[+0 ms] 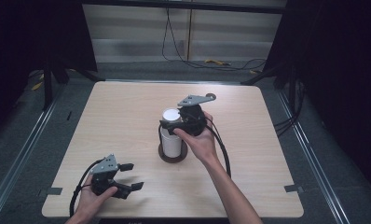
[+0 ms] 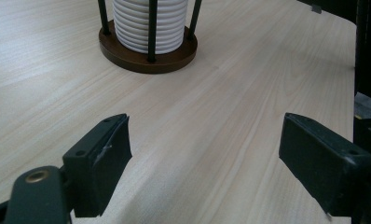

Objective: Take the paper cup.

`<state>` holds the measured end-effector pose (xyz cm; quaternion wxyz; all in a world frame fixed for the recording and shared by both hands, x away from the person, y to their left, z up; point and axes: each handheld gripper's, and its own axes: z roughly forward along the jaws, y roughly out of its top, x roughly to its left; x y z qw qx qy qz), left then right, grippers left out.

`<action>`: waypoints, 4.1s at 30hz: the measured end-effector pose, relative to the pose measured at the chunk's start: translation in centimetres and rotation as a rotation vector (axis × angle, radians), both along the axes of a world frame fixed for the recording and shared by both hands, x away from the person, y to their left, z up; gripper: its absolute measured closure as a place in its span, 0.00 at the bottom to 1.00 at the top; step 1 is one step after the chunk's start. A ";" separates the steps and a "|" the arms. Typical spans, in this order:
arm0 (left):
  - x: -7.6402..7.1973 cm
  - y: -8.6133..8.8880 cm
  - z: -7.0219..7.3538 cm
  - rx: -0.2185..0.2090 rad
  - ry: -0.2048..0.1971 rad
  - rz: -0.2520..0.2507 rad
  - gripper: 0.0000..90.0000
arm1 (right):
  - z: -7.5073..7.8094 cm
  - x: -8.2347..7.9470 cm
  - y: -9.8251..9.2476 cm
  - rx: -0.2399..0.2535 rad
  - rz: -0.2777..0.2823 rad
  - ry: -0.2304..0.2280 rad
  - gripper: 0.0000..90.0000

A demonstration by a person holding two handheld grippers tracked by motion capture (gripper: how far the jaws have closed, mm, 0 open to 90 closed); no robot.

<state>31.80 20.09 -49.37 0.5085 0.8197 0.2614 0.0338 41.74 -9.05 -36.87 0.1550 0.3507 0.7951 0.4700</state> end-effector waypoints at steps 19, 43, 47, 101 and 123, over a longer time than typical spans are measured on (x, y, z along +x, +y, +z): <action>0.1 0.2 0.0 0.000 -0.001 0.017 0.19 | 1.1 -0.2 -0.6 0.053 -0.009 -0.015 0.37; 0.2 0.1 -0.1 0.003 0.004 0.014 0.19 | 2.8 -0.5 -1.0 0.114 -0.047 -0.060 0.38; 0.3 0.1 -0.1 0.003 0.003 0.016 0.19 | 3.0 -0.6 -1.1 0.126 -0.045 -0.069 0.38; 1.5 -2.4 1.9 -0.054 -0.015 0.048 0.18 | 6.3 -2.7 -5.7 0.295 -0.027 -0.091 0.39; 2.9 -5.2 5.2 -0.093 -0.052 -0.038 0.18 | 4.0 -6.9 -7.8 0.230 -0.001 -0.030 0.39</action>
